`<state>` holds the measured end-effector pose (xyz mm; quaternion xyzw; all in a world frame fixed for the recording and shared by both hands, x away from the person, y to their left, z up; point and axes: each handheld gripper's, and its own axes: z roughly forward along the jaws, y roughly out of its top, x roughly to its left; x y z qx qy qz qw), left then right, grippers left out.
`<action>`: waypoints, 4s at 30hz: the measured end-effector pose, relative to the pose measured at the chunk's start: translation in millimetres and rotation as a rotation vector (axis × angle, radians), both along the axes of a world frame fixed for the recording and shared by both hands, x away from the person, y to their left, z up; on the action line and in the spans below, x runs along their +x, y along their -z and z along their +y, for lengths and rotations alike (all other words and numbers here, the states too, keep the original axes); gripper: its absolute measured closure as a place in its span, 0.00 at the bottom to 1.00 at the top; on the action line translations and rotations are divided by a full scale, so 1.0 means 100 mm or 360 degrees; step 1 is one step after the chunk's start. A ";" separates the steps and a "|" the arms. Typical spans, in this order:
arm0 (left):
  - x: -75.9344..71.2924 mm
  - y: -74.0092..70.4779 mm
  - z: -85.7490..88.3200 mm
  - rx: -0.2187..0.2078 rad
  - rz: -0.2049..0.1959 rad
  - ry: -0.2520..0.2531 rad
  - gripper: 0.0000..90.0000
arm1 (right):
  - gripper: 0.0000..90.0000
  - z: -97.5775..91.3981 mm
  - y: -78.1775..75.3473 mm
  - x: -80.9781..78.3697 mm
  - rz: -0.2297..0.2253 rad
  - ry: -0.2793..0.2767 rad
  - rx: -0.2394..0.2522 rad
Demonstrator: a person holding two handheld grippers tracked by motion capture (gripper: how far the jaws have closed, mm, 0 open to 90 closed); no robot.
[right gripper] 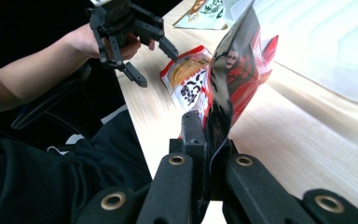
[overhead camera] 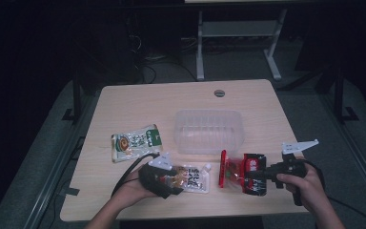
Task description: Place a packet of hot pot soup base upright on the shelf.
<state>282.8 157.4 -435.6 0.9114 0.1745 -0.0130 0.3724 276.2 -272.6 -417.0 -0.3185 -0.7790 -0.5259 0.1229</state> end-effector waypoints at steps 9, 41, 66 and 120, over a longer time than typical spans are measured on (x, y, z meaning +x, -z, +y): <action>-0.06 0.00 0.35 0.0020 -0.0039 -0.0101 0.35 | 1.00 -0.01 -0.14 0.01 -0.0073 0.0007 -0.0009; 0.00 -0.03 0.61 0.0017 -0.0102 -0.0177 0.34 | 1.00 0.01 -0.85 0.65 -0.0377 0.0179 -0.0123; 0.00 0.00 0.60 0.0033 -0.0086 -0.0172 0.34 | 1.00 -0.12 -0.68 0.81 -0.0314 0.0308 -0.0275; -0.01 0.03 0.63 0.0037 -0.0075 -0.0191 0.33 | 0.75 0.12 -0.44 1.13 -0.0241 0.0327 -0.0278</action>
